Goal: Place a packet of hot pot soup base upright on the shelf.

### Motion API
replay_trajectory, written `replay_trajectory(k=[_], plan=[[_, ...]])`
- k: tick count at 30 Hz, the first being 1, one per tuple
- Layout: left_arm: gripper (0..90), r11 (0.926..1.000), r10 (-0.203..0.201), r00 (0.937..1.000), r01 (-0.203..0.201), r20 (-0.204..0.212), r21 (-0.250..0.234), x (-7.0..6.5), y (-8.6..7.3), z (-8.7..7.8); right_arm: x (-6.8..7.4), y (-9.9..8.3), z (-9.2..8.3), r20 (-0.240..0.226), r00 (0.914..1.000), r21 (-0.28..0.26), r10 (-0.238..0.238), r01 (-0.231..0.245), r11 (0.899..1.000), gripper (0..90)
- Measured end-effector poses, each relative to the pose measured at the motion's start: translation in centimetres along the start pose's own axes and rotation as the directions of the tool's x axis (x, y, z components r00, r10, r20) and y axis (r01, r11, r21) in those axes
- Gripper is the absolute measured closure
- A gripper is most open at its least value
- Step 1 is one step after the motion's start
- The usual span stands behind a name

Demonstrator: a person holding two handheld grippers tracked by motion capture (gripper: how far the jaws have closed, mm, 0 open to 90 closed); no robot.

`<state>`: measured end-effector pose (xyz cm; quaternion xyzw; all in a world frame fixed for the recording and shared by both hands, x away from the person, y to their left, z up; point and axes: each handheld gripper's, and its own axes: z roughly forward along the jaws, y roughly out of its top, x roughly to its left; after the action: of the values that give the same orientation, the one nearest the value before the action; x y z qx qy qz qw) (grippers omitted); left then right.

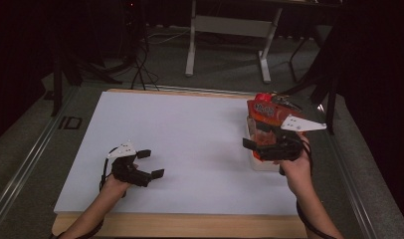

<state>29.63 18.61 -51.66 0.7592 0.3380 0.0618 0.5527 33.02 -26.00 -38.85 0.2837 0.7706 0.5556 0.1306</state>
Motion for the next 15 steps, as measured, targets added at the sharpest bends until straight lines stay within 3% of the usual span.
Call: replay_trajectory(k=[7,15], plan=[[0.4,1.0000,0.005,1.0000,-0.005,0.002,0.005,-0.1,0.0,0.0,0.7,-2.7,1.8,-0.009,0.9999,0.015,-0.009,0.009,1.000,14.2],[0.4,0.9999,0.003,0.9999,-0.003,0.011,0.014,-0.1,-0.2,0.2,1.1,-5.0,2.6,-0.031,0.9993,0.049,-0.020,0.021,0.999,14.2]])
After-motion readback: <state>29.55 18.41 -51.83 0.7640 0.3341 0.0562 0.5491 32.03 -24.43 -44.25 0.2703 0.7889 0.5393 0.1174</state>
